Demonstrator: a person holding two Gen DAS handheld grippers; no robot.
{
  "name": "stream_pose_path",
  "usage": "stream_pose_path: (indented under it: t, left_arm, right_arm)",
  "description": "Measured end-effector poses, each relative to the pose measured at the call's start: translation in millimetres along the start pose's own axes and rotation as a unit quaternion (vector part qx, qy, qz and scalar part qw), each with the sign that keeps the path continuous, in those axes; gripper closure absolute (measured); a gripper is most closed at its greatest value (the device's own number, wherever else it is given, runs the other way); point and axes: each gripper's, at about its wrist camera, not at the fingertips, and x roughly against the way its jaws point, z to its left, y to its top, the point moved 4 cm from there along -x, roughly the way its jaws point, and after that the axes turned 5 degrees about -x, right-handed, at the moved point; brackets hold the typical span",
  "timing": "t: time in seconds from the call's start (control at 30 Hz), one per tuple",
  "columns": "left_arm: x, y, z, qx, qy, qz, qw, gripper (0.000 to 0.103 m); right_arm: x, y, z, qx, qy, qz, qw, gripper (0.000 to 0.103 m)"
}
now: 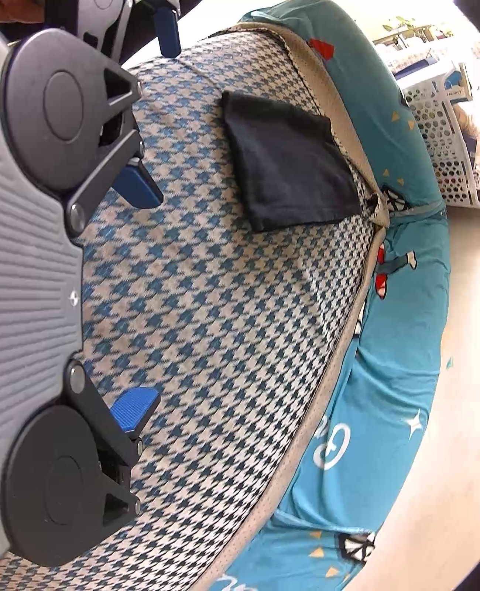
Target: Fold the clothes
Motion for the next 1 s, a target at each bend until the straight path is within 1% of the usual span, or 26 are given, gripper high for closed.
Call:
stream_pose_path:
  t: [0.23, 0.5, 0.77, 1.0]
  left_arm:
    - [6.0, -4.6, -31.2, -0.041, -0.019, -0.004, 0.999, 0.0]
    - [14.6, -14.1, -69.8, -0.087, -0.041, -0.006, 0.9953, 0.0]
    - [25.2, -26.8, -104.7, -0.129, -0.067, -0.005, 0.9894, 0.0]
    - [28.9, -41.1, -131.3, -0.166, -0.094, 0.01, 0.9817, 0.0]
  right_arm:
    - [10.6, -14.8, -29.6, -0.031, -0.021, 0.0, 0.999, 0.0]
    - [25.1, -30.6, -62.3, -0.064, -0.04, -0.007, 0.997, 0.0]
    - [38.3, -40.6, -87.4, -0.096, -0.056, -0.015, 0.994, 0.0]
    - [46.7, -49.5, -110.3, -0.127, -0.072, -0.019, 0.989, 0.0]
